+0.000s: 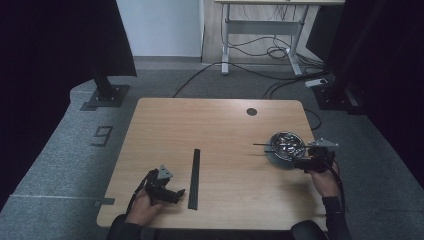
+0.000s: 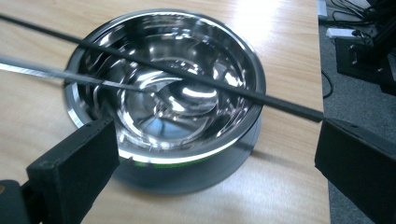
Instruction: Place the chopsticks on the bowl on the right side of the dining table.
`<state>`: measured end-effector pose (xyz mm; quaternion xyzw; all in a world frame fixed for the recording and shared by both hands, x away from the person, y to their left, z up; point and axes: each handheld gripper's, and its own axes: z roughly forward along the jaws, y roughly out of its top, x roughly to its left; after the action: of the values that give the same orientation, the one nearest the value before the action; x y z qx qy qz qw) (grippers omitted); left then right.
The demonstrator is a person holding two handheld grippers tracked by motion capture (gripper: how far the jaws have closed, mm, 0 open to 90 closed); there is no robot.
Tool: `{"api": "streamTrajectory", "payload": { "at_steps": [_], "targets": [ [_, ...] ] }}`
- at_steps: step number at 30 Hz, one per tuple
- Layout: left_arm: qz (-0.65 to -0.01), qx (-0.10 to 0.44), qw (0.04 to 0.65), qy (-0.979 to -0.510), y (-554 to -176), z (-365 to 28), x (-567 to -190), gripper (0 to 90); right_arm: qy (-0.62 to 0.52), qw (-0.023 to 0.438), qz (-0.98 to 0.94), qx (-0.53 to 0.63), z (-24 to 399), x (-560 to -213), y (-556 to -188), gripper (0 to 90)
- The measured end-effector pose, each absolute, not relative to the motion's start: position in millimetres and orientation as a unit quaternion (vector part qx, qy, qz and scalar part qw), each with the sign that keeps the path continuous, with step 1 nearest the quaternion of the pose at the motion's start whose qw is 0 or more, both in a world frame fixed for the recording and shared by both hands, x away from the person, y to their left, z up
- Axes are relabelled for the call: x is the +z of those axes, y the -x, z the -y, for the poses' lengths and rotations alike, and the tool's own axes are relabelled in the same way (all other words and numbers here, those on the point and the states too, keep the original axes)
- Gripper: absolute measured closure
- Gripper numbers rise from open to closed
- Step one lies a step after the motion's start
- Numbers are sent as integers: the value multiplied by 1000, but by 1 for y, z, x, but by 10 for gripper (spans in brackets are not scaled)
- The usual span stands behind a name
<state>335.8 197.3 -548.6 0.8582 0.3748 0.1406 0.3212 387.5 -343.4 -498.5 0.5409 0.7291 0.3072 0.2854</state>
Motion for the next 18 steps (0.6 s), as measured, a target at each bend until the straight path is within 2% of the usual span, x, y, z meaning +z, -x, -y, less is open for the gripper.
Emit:
{"api": "streamTrajectory", "payload": {
  "at_steps": [18],
  "targets": [
    [-375, 141, 321, -858, -336, -197, -549, 0, -504, 267, -764, 303, 338, -494, -351, 0]
  ]
}}
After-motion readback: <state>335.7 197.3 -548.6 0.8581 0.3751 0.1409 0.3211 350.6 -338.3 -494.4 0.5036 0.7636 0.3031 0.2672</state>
